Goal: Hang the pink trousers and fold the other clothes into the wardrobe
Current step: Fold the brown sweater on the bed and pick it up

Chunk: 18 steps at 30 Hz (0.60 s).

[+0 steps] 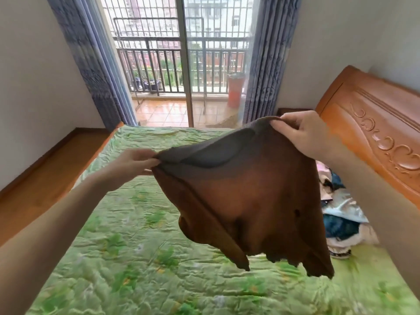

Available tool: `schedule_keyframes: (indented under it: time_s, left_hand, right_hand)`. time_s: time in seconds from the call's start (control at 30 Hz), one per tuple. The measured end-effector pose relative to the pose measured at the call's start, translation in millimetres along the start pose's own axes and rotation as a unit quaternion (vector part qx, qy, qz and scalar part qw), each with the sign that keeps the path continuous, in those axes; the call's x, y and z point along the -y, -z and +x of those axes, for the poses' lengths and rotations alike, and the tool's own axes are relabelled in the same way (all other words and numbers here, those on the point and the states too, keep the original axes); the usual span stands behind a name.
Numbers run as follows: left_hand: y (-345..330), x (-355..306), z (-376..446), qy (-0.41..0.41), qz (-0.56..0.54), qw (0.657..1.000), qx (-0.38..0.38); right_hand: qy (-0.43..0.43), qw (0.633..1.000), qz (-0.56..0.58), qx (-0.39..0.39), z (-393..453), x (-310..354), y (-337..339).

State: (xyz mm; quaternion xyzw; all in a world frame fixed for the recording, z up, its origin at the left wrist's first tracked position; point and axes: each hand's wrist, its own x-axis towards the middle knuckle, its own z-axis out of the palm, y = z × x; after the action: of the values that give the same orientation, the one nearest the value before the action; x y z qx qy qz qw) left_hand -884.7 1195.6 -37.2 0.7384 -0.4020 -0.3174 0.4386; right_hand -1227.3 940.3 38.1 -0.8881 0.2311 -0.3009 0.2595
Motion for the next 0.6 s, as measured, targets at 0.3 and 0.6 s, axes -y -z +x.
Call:
schedule_keyframes:
  time_s: [0.3,0.6]
  left_hand:
    - [36.1,3.9,53.7,-0.042,-0.081,0.990,0.107]
    - [80.1,44.7,79.8,-0.221,0.317,0.921,-0.044]
  right_hand:
    - [-0.075,0.994,-0.063,-0.039,22.2,41.3,-16.8]
    - [-0.132,0.990,0.041,-0.033,33.1,65.9,-36.3]
